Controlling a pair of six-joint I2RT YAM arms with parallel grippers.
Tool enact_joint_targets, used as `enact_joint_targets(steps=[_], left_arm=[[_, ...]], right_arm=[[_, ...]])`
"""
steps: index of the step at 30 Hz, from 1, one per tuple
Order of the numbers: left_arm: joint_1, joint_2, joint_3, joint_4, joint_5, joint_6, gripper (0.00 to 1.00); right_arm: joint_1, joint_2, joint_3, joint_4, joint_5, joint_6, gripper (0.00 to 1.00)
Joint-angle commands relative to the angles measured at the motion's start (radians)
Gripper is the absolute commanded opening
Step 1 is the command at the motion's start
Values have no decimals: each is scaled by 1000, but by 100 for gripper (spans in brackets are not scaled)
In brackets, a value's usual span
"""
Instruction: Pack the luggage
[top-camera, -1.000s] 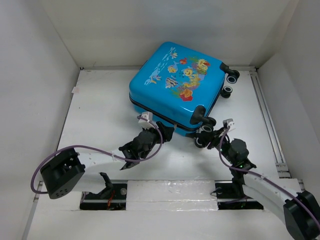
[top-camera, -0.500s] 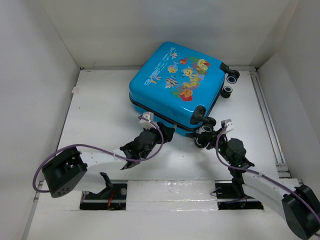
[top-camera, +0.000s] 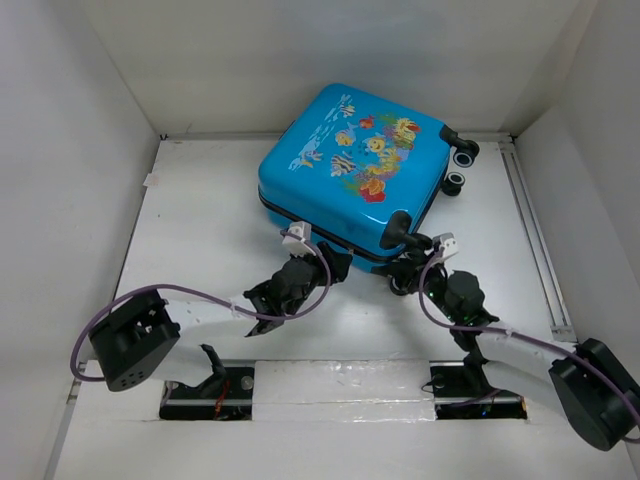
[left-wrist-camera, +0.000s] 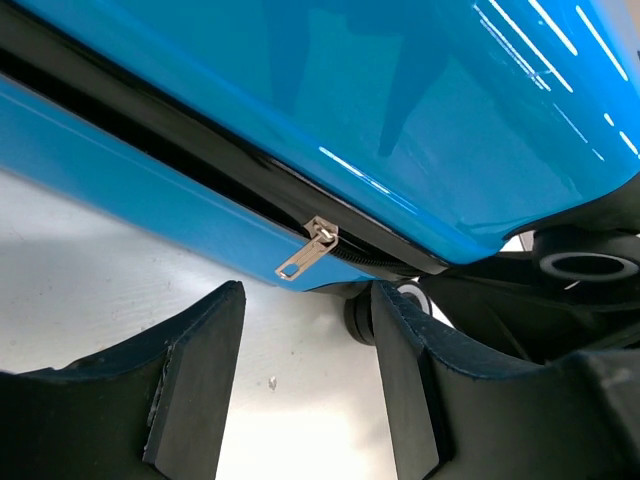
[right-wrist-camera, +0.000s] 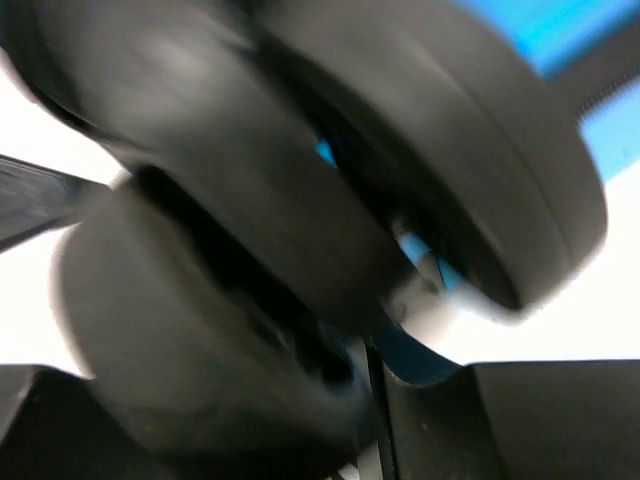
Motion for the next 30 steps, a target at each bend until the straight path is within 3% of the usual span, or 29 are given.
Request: enact_joint_targets(steps=[1,4,9,13,16,19,27,30], left_arm=[[2,9,48,41,3,15,49],[2,9,48,41,3,24,49],[2,27,57,31,3,33,48],[2,38,66,22,-17,43,48],[2,47,86,11,-49,43,48],[2,56,98,1,-86,52,39],[2,145,181,1,-144,115,28],[2,154,181,10,-170,136,17]], right_arm=[[46,5,63,136,48,-42,40],[60,16,77,136,93,-72,41],[69,41,88,168,107,-82,15],[89,61,61,211,130,-73,0],[109,61,50,233,139,-72,0],[150,10,28,191,162,-43,0],[279,-191,-4,-89,240,33,0],[304,-212,7,-157,219,46,0]])
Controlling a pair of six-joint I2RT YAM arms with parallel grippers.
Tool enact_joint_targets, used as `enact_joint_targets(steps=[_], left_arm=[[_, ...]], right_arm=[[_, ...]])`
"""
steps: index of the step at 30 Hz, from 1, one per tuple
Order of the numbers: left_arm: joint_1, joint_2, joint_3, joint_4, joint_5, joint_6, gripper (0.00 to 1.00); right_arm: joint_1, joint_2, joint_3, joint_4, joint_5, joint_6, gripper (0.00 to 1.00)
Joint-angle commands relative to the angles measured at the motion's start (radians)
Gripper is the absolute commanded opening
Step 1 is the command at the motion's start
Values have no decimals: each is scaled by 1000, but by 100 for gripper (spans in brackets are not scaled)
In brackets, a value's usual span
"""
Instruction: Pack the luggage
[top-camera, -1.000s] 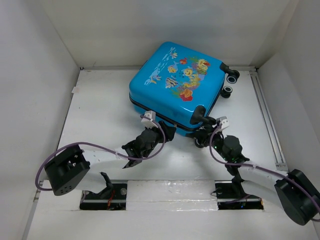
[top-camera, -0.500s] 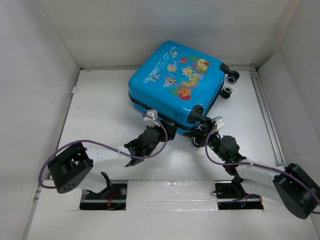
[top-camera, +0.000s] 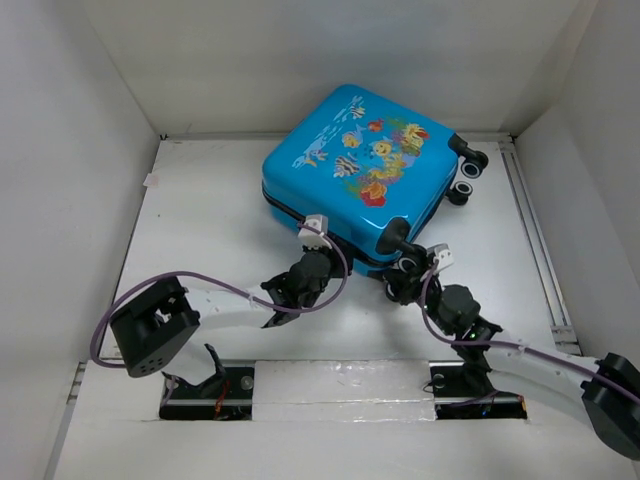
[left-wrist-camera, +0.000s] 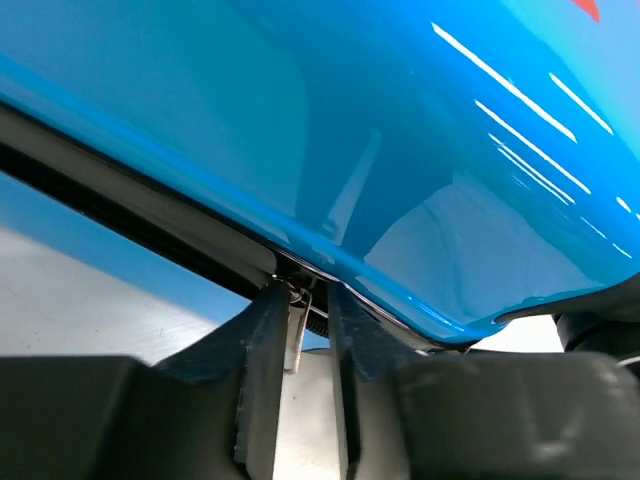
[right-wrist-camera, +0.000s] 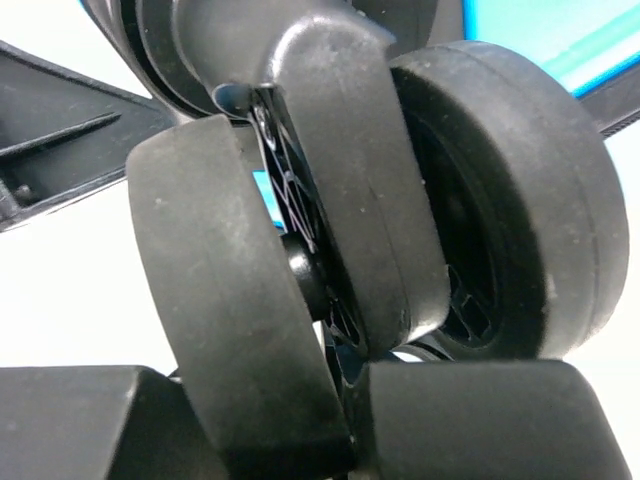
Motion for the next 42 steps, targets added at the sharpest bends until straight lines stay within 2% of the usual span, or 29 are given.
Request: enact_joint_targets(steps=[1,3,4,11,15,21,25,28,29,30,31,33,35,38,39,42], left_arm=[[24,35,46,40,-82,64,14],[24,35,46,58,-56,77,3],[24,44,46,59,-42,77,0],[24,55,37,123,48,68,0],[24,55,17,132,68,54,0],[24,55,-3,166,100,14,0],[24,45,-35,190,123,-12,0],[24,-10,-49,137,87,-21,0],[15,-51,-62,111,70,-21,0],[15,-73,-72,79,38,-21,0],[15,-94,-72,-1,22,-21,3],[24,-169,-92,-67,-1,-30,22],[24,-261,-147,-96,-10,-30,40],[24,-342,-202,-106,45,-9,39],[7,-364,-228,-106,56,0,34],[-54,-398,-254,-116,91,9,33]], right_arm=[[52,-40,8,-12,-46,27,0],[62,-24,37,-21,-92,37,0],[71,17,51,-21,-106,37,0],[251,226,186,-9,-78,-86,0],[340,236,239,-64,-44,-126,0],[351,263,291,-64,-241,-149,0],[351,410,339,48,-241,-140,0],[380,429,382,15,-167,-128,1],[380,408,382,-25,-153,-106,9],[380,388,382,-51,-143,-95,24],[380,366,393,-86,-143,-95,47],[380,297,419,-241,-143,-60,60],[380,244,466,-385,-143,-33,68],[389,185,505,-476,-152,6,71],[389,144,514,-499,-152,17,71],[389,92,573,-605,-74,49,74]])
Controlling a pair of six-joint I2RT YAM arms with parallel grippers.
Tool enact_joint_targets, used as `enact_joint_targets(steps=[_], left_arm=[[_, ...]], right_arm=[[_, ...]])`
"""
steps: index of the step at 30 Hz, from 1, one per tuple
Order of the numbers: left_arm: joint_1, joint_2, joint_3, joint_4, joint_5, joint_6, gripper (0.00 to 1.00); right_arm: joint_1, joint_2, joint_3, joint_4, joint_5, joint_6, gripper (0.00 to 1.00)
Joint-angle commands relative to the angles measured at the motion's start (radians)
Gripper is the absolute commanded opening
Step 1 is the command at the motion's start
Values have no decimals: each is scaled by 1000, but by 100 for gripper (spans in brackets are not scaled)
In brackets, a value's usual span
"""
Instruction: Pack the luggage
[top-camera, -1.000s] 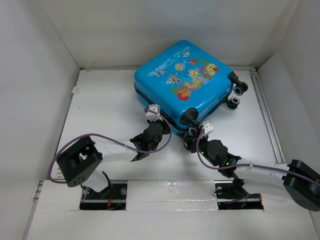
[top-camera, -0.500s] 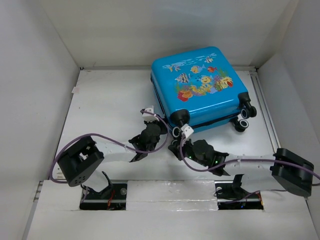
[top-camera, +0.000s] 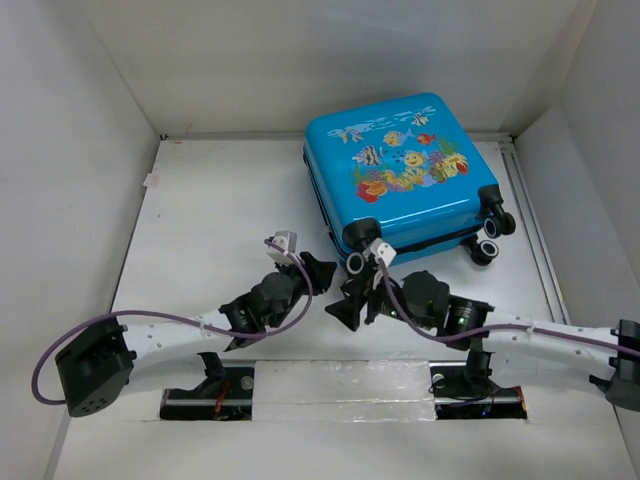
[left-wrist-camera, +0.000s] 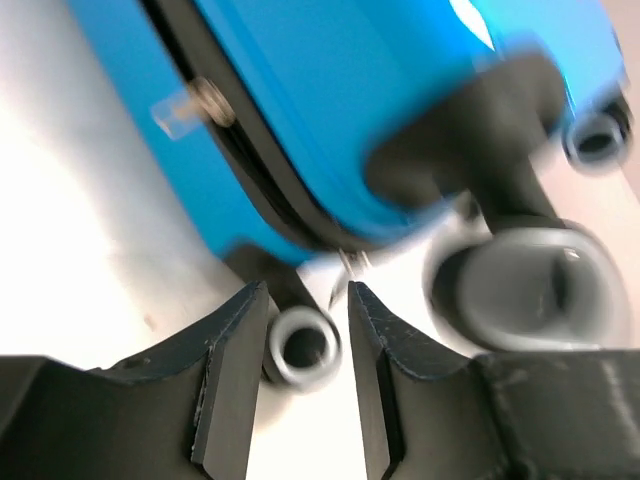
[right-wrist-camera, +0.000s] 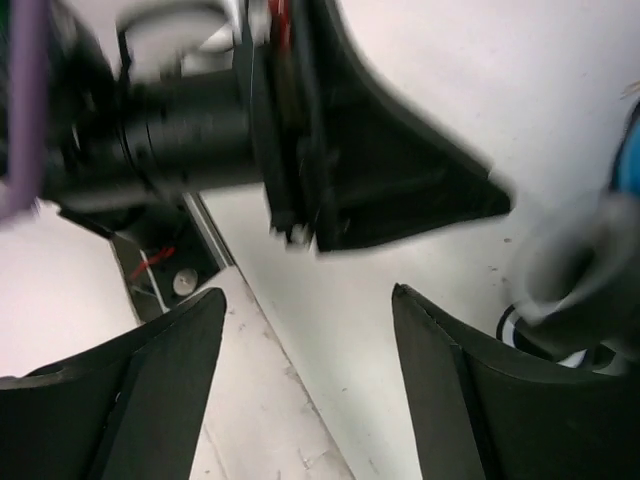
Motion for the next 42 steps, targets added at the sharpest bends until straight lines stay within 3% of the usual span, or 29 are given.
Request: enact_joint_targets(steps=[1,6,10,17,23,27,30,31,33,38,42], left_arm=[[-66,-11,-33,-19,65,8,33],[-108,49,-55,57,94,5,32],[-129,107,-53,146,94,37,33],[-129,184,-6,198,74,82,39],[-129,236,34,208,42,93,41],[-129,254,43,217,31,93,41],[-129,277,56,217,22,102,41],[-129,292,66,217,11,102,41],[-129,305,78,217,1,102,41],[-129,352,114,237,-47,102,41],[-129,388,138,290,-94,132,43]], right_arm=[[6,-64,106,-199,82,57,74],[6,-86,239,-464,412,126,75],[6,-74,311,-578,588,158,89],[-26,159,414,-649,651,158,98],[-99,256,399,-508,573,109,95],[-138,282,399,-473,614,89,85],[-148,307,399,-460,639,80,60],[-148,317,399,-460,639,80,41],[-157,331,410,-469,639,62,24],[-157,354,445,-529,649,40,3],[-157,305,431,-488,551,19,3]])
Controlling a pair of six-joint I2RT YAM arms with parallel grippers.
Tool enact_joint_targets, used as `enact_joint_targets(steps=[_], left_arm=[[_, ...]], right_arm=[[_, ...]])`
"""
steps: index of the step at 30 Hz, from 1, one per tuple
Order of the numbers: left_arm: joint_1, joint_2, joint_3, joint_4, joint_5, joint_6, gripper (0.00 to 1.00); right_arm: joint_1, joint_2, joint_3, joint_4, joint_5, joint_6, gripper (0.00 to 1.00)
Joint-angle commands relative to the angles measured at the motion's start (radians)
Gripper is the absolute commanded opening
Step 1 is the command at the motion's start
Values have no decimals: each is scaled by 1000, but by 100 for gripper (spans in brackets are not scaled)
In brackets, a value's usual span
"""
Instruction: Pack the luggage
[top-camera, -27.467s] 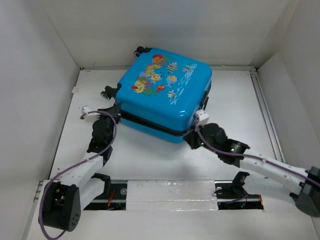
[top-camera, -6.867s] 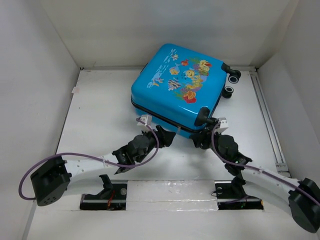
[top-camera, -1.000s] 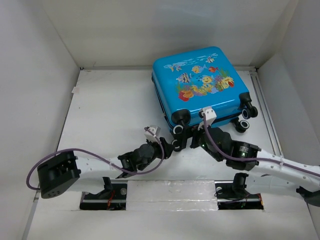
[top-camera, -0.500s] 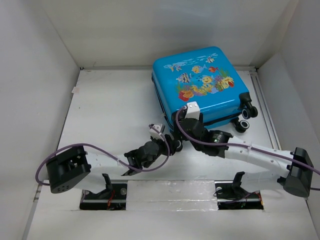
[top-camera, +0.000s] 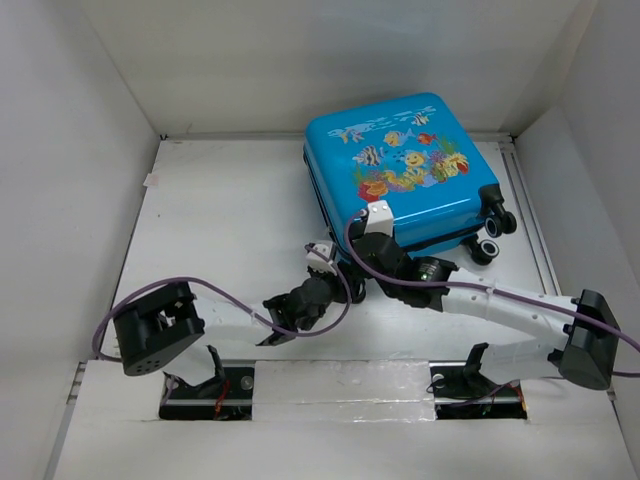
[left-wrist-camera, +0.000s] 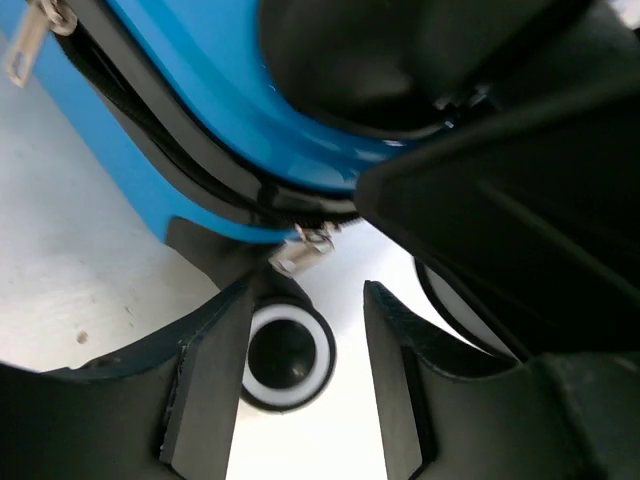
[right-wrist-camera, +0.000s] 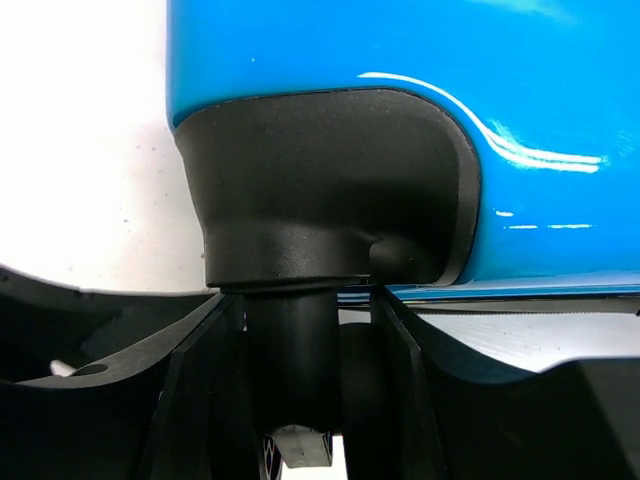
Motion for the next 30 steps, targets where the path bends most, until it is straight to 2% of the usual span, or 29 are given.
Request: enact_joint_targets(steps=[1,8,13,22,25,26,27,30], left_arm=[[-4,26,59,86,-71,44,44],[-4,129,79,250,-197,107,40],[-13,161,90,382,-206,134,39],[-40,201,121,442,-229,148,34],[-51,211,141,454,-278,168,8],[-51,220,141,454,-294,168,8],[-51,220,141,465,-306,168,0],[-51,220,150,465,-355,208,0]], right_arm=[[-20,-40,13,71,-46,-61,3],[-20,-74,-22,155,-216,-95,3],[-20,-74,-41,186,-340,-113,1],[-29,-84,-74,241,-436,-113,0],[-29,-93,-93,241,-436,-113,0],[-29,-93,-93,241,-436,-104,0],[-29,-93,-93,241,-436,-104,0],[-29,-114,-116,241,-436,-95,0]])
